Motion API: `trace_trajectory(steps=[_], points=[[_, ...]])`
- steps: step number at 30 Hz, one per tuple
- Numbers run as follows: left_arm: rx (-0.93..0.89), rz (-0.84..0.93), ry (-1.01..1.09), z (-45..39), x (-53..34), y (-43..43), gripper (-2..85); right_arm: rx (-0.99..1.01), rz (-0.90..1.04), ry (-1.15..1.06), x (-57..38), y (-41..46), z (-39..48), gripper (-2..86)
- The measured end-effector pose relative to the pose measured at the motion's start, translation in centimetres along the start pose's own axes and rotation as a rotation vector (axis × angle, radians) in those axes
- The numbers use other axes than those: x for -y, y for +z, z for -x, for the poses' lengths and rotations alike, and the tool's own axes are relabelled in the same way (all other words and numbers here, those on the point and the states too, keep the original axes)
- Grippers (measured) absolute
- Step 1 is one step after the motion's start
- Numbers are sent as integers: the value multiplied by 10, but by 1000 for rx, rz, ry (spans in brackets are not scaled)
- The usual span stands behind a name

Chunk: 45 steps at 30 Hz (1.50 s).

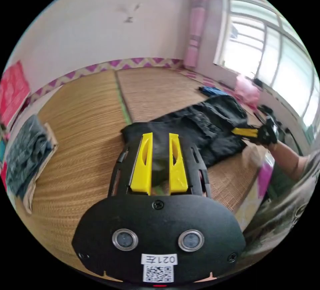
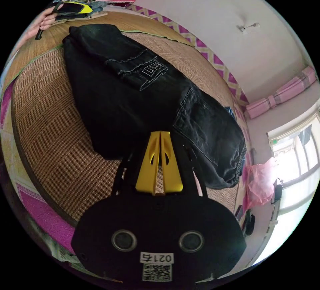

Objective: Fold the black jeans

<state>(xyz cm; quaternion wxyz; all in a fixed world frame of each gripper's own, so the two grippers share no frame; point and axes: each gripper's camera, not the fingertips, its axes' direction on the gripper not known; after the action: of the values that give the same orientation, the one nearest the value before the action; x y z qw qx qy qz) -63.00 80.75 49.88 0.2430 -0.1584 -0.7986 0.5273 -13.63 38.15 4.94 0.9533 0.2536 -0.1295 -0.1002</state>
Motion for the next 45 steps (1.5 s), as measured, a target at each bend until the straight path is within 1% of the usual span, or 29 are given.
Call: trace_trajectory(steps=[2, 3, 5, 6, 10, 13, 17, 19, 22, 24, 25, 27, 28, 29, 30, 31, 32, 33, 34, 36, 37, 38, 39, 41, 45], points=[[-53, 69, 104, -53, 13, 35, 112, 30, -7, 20, 0, -2, -4, -8], [-45, 128, 169, -84, 18, 63, 124, 41, -5, 26, 1, -3, -5, -8], [-33, 200, 237, -117, 20, 99, 134, 43, -4, 28, 1, -4, -5, -8], [-13, 225, 254, -130, 20, 117, 134, 37, -4, 25, 1, -4, -3, -8], [29, 276, 276, -140, 9, 145, 128, 38, -2, 29, -2, -4, -3, -8], [14, 274, 242, -119, -7, 137, 105, 71, -2, 45, -6, -3, -11, -8], [-133, 254, 116, -50, -35, 117, 21, 88, -2, 52, -13, 1, -16, -8], [-156, 229, 74, -19, -52, 105, 1, 89, -2, 53, -18, 4, -18, -8], [-172, 82, -7, 37, -87, 54, -7, 88, -1, 53, -25, 8, -21, -8], [-171, -74, -135, 104, -125, -17, -9, 88, -1, 53, -29, 12, -23, -9], [-169, -114, -170, 123, -137, -37, -9, 90, -1, 54, -33, 14, -25, -9], [-143, -278, -324, 212, -203, -127, -10, 94, 0, 56, -38, 18, -28, -9], [-135, -312, -366, 236, -222, -149, -10, 99, 0, 58, -41, 21, -31, -9], [-111, -372, -450, 283, -265, -190, -10, 102, 0, 60, -43, 23, -32, -9], [-72, -414, -528, 326, -311, -225, -10, 111, 0, 64, -47, 27, -36, -9], [-49, -425, -571, 347, -336, -239, -10, 124, 0, 71, -50, 30, -40, -9], [-16, -422, -667, 389, -388, -259, -10, 131, 0, 75, -52, 32, -43, -9], [-30, -384, -767, 429, -443, -263, -10, 147, 0, 84, -56, 36, -48, -9], [-56, -358, -807, 447, -470, -258, -10, 166, -1, 93, -60, 41, -53, -9], [-174, -217, -972, 499, -572, -214, -9, 194, 0, 111, -66, 48, -62, -10], [-196, -201, -1017, 507, -597, -205, -9, 214, 1, 126, -70, 53, -68, -10], [-254, -245, -1093, 519, -644, -195, -9, 225, 3, 135, -72, 55, -71, -10], [-335, -331, -1159, 529, -683, -193, -9, 254, 6, 164, -76, 61, -79, -10], [-393, -466, -1161, 538, -719, -207, -9, 290, 7, 190, -83, 69, -88, -10], [-298, -571, -1187, 554, -788, -248, -9, 316, 11, 219, -96, 87, -99, -10]])
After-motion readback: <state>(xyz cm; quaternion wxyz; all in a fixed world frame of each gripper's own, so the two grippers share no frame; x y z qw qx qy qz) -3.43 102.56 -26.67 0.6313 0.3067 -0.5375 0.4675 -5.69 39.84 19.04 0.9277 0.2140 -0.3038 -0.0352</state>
